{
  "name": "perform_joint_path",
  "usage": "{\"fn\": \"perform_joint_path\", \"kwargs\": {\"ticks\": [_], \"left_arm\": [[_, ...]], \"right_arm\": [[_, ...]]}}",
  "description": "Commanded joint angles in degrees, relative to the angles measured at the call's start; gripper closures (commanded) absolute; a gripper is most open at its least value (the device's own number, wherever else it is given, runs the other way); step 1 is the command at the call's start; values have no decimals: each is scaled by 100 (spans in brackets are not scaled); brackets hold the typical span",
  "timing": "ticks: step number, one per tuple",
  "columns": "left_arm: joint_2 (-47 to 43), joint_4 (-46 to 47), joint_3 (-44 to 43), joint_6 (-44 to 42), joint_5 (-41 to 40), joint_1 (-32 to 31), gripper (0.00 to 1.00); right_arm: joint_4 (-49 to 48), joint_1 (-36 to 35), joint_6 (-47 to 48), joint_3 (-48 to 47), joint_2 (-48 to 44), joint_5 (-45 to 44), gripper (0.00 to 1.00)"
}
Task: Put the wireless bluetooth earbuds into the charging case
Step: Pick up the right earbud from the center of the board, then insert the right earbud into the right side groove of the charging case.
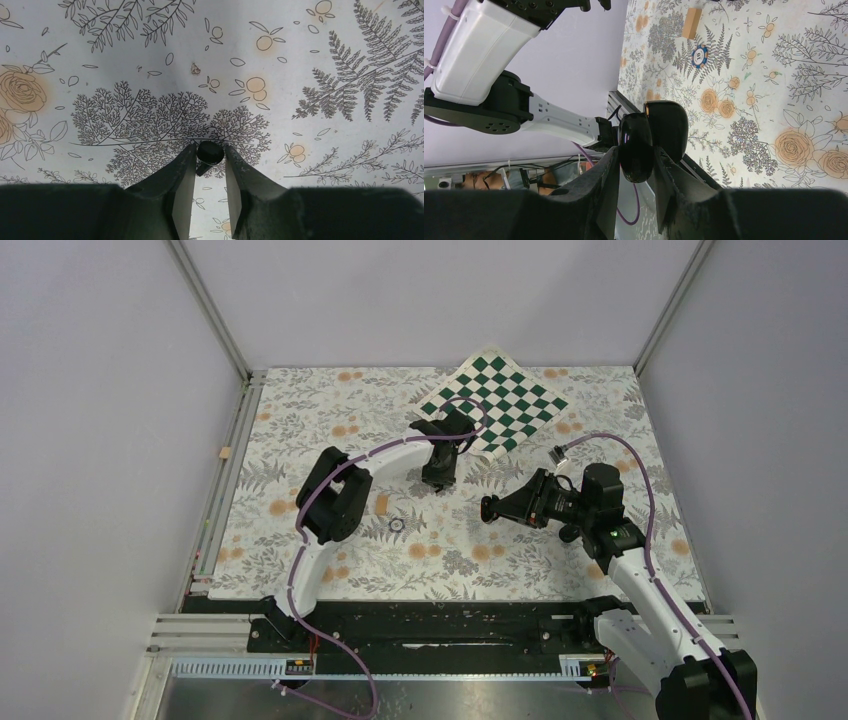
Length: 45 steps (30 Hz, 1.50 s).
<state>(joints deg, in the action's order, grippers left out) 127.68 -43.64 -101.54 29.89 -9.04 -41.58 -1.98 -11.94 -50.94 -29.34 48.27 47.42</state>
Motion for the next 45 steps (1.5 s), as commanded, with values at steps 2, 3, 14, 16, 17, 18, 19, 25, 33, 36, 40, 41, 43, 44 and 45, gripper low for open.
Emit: {"fn": "perform_joint_path", "kwargs": {"ticks": [2,3,14,16,17,18,19,25,33,36,40,41,43,44,45], "left_arm": [[7,-22,-173,85,56,-24,73],[-10,-20,-151,85,47,-25,74],[-454,-14,-150,-35,-39,-12,98],[-824,25,-67,-123,-4,-13,99],[-1062,134,56,-166,37,-8,99],[-1337,252,214,-200,113,2,99],[-1597,398,376,-227,211,18,100],[-3117,1306,1253,-224,833,147,100],[-4373,2868,2034,189,1400,171,100],[-4580,3517,2379,411,1787,174,100],[-4777,4715,2923,892,2354,168,100],[-4846,5027,3094,1017,2446,174,100],[-4989,5619,3424,1239,2589,176,100],[-5042,5847,3588,1321,2635,169,100],[-5101,6084,3794,1374,2664,173,100]], "right_arm": [[-77,34,44,-142,-77,17,100],[-75,33,41,-147,-79,14,100],[-75,28,52,-152,-56,31,100],[-68,34,70,-157,-41,20,100],[-68,28,72,-156,-42,12,100],[-66,29,75,-158,-42,3,100],[-66,34,71,-158,-47,-16,100],[-398,34,-242,1,73,-185,100],[-3830,26,-2354,804,1005,-307,100],[-4613,21,-2783,820,1261,-368,100],[-5180,21,-3106,687,1472,-388,100],[-5270,25,-3174,665,1501,-391,100],[-5440,21,-3276,649,1544,-395,100],[-5528,18,-3341,656,1571,-398,100],[-5621,25,-3407,670,1589,-414,100]]}}
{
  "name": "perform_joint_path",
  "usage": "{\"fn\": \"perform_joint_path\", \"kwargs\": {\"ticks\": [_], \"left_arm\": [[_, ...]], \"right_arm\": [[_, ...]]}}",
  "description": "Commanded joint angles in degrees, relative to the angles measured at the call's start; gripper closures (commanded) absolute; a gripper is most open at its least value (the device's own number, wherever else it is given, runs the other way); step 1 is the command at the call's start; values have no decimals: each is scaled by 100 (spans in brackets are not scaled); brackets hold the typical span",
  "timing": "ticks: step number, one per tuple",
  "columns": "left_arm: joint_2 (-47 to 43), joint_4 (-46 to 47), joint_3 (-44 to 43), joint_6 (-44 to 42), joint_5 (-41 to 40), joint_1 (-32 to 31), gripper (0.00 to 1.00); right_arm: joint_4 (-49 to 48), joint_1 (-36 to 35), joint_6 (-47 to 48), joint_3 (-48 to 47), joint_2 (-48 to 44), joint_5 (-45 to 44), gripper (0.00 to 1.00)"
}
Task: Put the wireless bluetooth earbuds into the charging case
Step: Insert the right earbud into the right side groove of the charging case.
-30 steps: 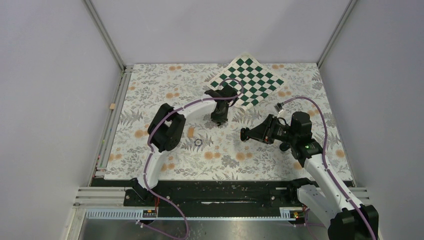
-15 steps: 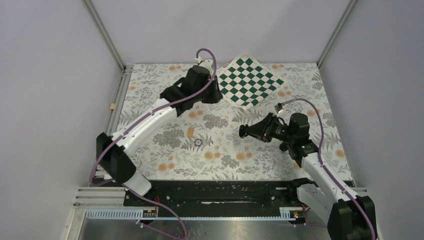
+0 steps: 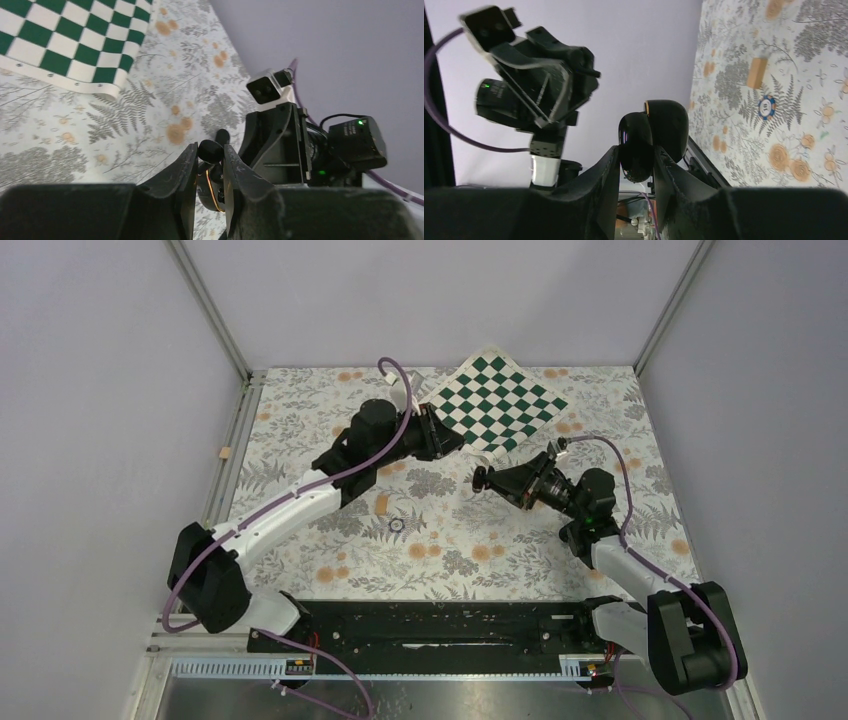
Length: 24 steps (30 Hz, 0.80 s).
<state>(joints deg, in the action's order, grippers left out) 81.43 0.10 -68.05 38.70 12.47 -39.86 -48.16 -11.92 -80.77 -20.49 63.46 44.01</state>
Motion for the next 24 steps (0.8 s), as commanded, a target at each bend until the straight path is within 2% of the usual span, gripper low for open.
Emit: {"fn": "perform_joint_path", "kwargs": {"ticks": [1,10,17,24], "left_arm": [[-545,1923,535,543,521,-4,100],[-957,3074,1391,712,187,-112,100],[-801,3684,1542,952,378,-264,100],[-744,4132,1724,957,500,-330,100]], "right_arm": [[-1033,19,-440,-206,84,-82,100],[-1129,4,-691,-38,8,-765,100],[-952,-192,-846,-141,-190,-1137,100],[-1426,-269,-1256,-219,-44,-1206,100]]}}
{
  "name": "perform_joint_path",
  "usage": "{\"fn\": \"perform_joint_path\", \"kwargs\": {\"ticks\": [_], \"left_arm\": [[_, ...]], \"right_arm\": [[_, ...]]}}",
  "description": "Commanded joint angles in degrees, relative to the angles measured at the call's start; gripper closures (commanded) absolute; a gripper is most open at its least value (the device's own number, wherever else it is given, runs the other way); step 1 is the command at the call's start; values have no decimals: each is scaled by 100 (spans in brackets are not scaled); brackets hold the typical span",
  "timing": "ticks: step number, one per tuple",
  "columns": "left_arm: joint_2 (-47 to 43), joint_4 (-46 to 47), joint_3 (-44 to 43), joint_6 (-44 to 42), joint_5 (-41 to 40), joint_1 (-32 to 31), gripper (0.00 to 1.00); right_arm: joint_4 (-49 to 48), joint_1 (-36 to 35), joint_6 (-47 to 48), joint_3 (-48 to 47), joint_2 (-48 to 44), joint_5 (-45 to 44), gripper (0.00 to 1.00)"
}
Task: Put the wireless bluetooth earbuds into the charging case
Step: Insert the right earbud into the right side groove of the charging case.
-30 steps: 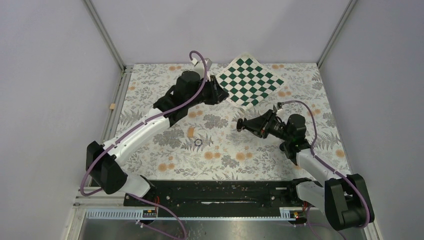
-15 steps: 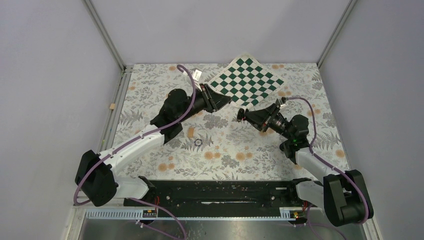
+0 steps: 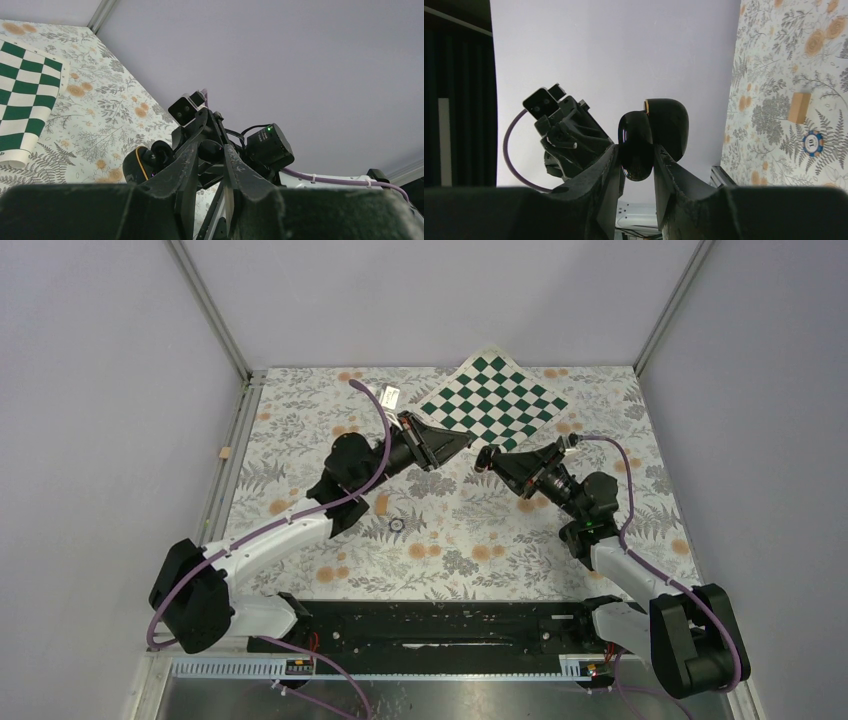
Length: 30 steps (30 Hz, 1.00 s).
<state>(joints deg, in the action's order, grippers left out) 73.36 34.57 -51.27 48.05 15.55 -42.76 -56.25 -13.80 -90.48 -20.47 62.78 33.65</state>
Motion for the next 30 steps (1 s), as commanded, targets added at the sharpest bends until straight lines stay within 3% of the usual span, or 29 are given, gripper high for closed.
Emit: {"fn": "perform_joint_path", "kwargs": {"ticks": [1,9,18,30], "left_arm": [[79,691,61,12,199,-47,100],[200,736,123,-162,259,-125,100],[448,679,143,-270,320,-148,100],[557,417,67,-525,-1,-300,100]], "right_arm": [[-680,-93,-333,-239,57,-178,100],[-784,-238,-520,-383,211,-241,100],[473,-255,-224,-554,-250,-261,100],[426,-263,-217,-537,-287,-313,100]]}}
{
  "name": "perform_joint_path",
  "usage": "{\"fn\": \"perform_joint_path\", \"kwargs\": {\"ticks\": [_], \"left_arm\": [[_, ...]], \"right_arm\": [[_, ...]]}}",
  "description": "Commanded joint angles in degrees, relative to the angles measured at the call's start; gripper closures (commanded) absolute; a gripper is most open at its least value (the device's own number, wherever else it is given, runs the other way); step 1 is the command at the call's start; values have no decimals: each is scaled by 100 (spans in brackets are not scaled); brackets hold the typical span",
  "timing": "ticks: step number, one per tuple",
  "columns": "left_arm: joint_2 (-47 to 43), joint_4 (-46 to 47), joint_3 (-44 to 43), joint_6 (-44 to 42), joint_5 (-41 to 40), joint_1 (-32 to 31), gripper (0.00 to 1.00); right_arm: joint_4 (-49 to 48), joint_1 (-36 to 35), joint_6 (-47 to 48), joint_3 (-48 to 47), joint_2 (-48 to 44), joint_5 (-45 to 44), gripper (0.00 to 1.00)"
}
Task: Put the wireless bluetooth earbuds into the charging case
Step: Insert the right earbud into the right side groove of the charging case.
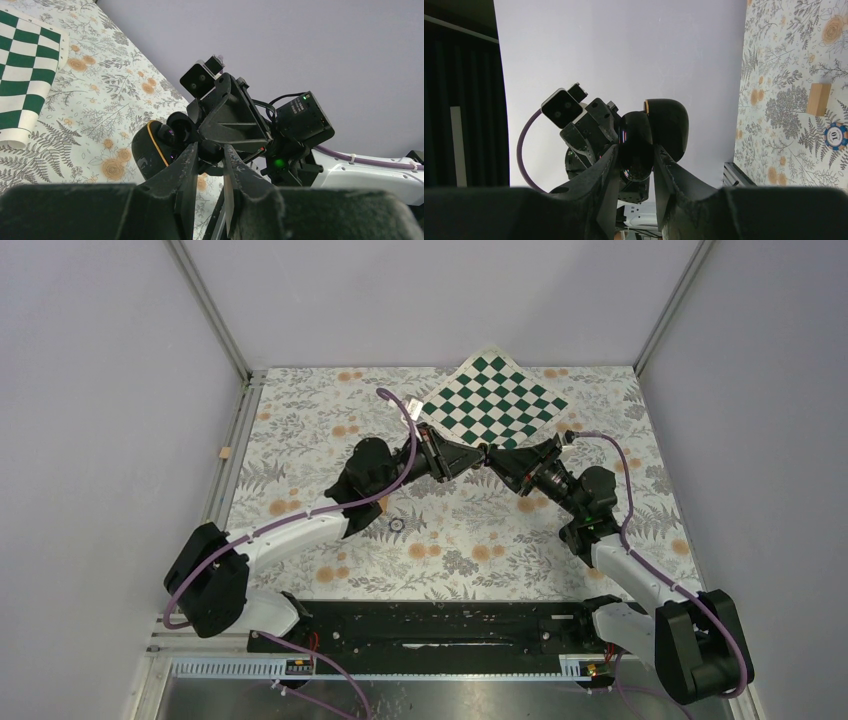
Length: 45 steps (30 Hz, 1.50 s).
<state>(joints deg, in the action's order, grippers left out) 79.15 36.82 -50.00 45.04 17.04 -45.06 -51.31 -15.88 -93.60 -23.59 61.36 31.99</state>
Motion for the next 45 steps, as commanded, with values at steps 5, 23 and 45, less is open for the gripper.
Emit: {"fn": "perform_joint_path", "kwargs": {"ticks": [5,23,45], "left_arm": [[-31,193,-19,-335,-247,-107,100],[-178,-176,-184,-951,561,-96,100],[-592,-1237,-518,-1478,2745,167,100]], "right_arm": [[-118,-56,84,-250,-172,-155,100],[-308,-56,-92,-313,30,753,100],[819,119,369,-1062,447,2732,100]]}}
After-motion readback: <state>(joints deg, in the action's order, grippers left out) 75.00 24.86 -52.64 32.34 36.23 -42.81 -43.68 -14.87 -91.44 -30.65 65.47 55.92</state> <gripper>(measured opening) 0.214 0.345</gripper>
